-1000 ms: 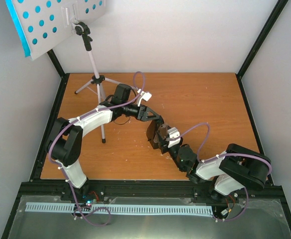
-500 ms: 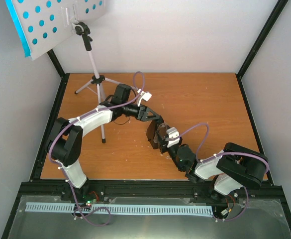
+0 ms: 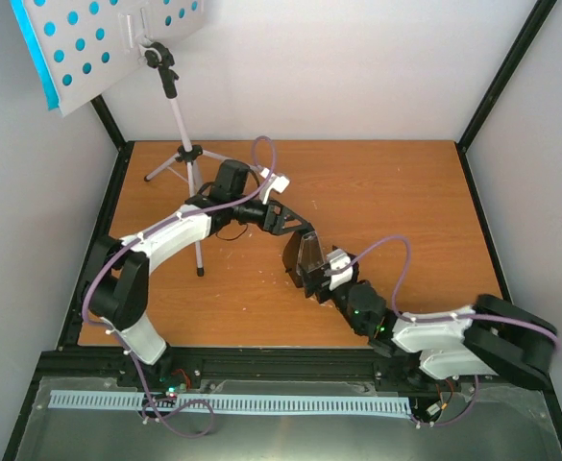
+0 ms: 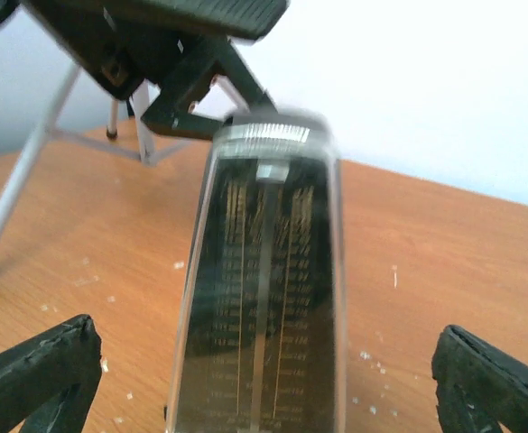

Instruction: Pack up the instrument practice props

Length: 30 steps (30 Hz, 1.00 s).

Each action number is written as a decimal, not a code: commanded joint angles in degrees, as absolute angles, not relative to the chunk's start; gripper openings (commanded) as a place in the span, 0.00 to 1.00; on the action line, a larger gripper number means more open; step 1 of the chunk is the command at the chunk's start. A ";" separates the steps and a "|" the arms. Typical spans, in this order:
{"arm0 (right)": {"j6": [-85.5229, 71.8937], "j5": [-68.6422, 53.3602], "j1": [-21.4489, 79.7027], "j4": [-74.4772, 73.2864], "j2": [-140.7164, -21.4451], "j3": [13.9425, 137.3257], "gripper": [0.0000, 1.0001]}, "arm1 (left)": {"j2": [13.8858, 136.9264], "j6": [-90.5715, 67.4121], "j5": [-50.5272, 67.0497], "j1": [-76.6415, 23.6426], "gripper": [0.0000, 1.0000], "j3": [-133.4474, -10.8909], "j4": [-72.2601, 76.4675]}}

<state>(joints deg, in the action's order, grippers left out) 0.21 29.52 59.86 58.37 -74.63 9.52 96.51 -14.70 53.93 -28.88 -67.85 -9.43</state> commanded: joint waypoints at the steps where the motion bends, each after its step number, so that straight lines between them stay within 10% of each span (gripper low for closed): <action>1: -0.21 30.63 60.29 47.21 -62.37 8.10 0.99 | 91.15 -12.73 50.36 -28.61 0.90 -67.45 -7.39; 21: -3.11 27.22 43.76 31.04 -35.55 4.41 1.00 | 90.94 4.93 29.36 -41.33 0.99 -68.06 -14.39; 30: -4.37 28.54 42.29 30.04 -31.99 2.73 1.00 | 91.35 6.32 20.71 -44.37 0.72 -67.31 -14.56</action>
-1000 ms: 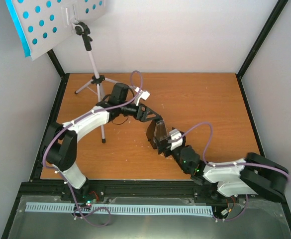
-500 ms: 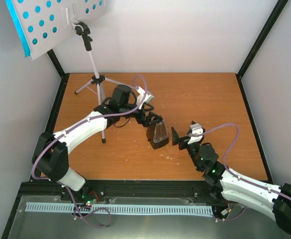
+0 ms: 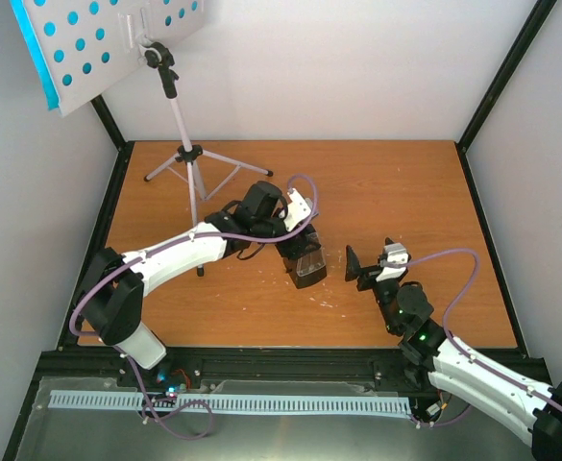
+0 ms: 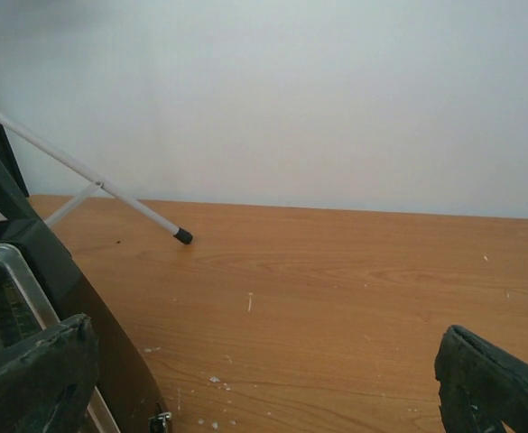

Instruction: Pack up the instrument practice props

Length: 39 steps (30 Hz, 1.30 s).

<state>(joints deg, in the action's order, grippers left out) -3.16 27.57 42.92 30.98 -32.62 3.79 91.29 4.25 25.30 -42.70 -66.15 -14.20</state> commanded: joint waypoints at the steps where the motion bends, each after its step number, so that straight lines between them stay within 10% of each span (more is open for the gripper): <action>1: -4.38 28.41 42.28 30.10 -32.02 2.79 1.00 | 91.12 6.33 20.35 -44.45 0.69 -67.11 -14.39; 15: -5.34 28.71 42.01 30.33 -32.25 2.41 1.00 | 90.62 5.53 17.25 -44.76 0.51 -67.04 -14.63; 25: -9.66 25.02 42.01 23.36 -30.59 4.16 1.00 | 88.84 -6.30 18.81 -45.02 0.87 -65.09 -15.19; 39: -26.24 19.79 42.02 3.74 -30.01 7.45 1.00 | 82.07 -17.58 31.55 -48.49 0.92 -55.08 -10.15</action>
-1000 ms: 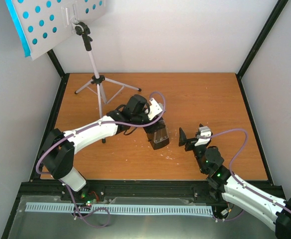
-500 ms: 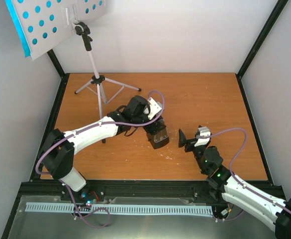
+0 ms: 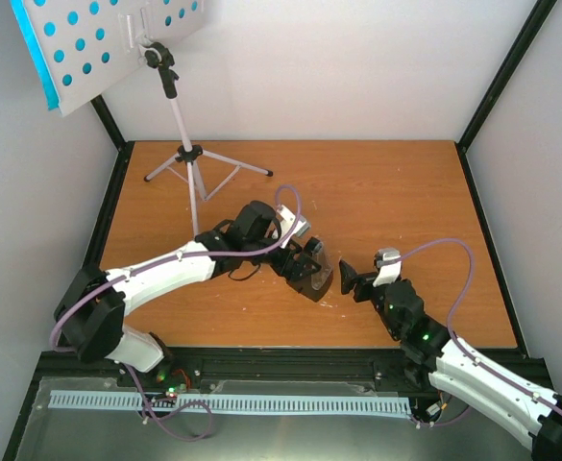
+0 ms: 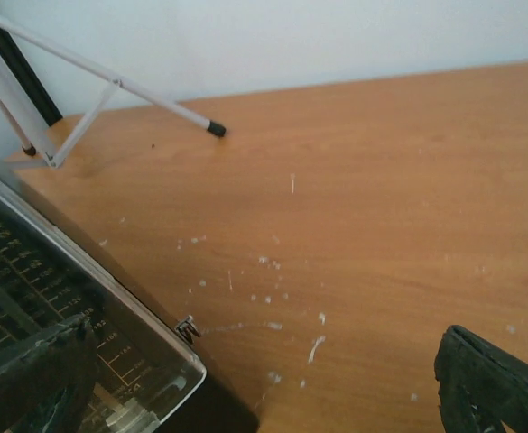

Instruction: Pack up the instrument practice props

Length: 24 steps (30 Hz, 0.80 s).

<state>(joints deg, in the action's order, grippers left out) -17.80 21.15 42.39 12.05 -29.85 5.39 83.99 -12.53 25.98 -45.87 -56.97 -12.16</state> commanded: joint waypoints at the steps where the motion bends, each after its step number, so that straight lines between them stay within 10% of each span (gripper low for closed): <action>1: -27.50 19.37 42.01 2.34 -29.91 7.56 0.99 | 81.74 -18.46 31.76 -48.99 0.92 -54.29 -9.79; 24: -47.86 11.38 42.02 -17.69 -21.85 8.73 0.87 | 66.82 -22.49 36.97 -42.85 0.99 -35.65 20.02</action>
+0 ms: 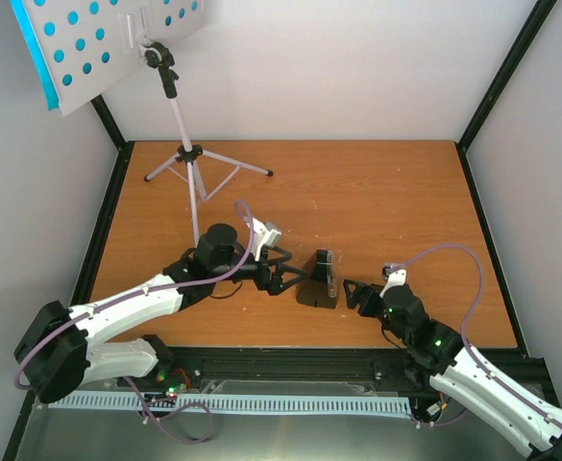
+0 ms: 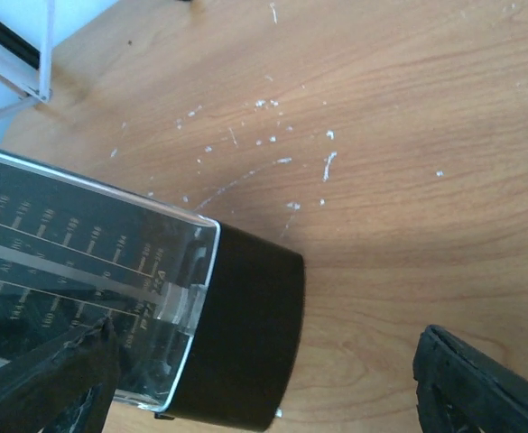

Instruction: Pack up the instrument practice props

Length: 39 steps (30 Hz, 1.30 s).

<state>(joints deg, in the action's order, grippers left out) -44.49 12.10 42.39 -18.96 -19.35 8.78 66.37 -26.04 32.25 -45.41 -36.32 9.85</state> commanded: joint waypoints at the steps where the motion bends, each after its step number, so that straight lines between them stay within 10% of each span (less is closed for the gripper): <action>1: -47.69 12.39 42.01 -15.69 -23.24 8.66 0.87 | 66.83 -23.07 38.33 -41.63 0.99 -35.14 21.96; 24: -29.91 -11.65 36.91 26.56 -73.08 22.95 0.76 | 62.20 -15.85 39.94 -34.28 1.00 -25.26 33.27; 39: -26.57 -6.86 30.85 15.16 -57.57 17.87 0.97 | 72.72 -5.52 32.44 -40.02 0.99 -25.50 31.49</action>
